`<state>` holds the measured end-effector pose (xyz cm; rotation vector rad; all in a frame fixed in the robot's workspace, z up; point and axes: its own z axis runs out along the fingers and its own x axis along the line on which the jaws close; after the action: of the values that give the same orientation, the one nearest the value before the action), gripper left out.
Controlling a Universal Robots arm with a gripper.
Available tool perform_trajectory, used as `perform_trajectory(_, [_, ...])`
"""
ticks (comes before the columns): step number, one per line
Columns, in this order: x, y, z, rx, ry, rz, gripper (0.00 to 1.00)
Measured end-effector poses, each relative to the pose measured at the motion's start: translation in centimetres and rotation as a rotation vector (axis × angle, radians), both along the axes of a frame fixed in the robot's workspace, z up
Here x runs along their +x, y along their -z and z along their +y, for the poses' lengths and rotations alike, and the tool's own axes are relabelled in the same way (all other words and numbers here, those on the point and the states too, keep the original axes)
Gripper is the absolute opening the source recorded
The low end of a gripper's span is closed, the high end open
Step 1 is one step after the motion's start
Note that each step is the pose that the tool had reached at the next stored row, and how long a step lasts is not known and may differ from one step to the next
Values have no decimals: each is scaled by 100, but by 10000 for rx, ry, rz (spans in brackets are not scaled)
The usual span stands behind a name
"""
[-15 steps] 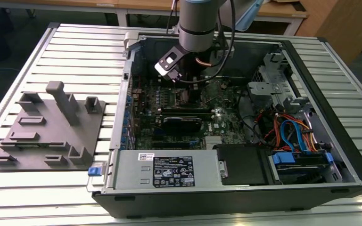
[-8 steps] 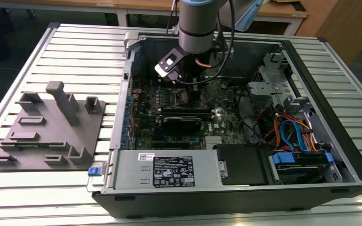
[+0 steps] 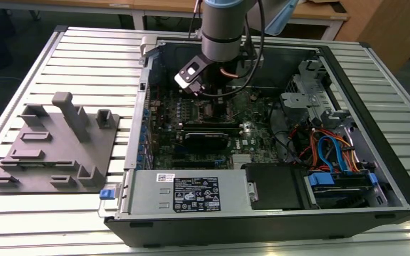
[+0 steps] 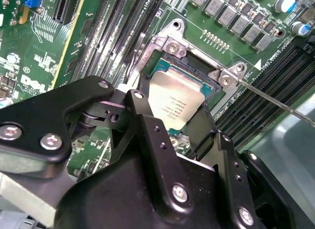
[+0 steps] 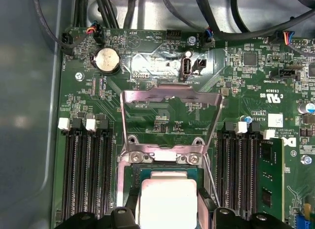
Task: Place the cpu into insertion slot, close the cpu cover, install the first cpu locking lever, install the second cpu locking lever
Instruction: 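Place the cpu into insertion slot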
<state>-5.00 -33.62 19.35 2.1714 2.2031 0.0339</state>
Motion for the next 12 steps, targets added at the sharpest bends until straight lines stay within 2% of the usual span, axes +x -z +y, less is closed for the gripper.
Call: perform_trajectory(12, [-2, 30, 2, -2, 1, 2, 54])
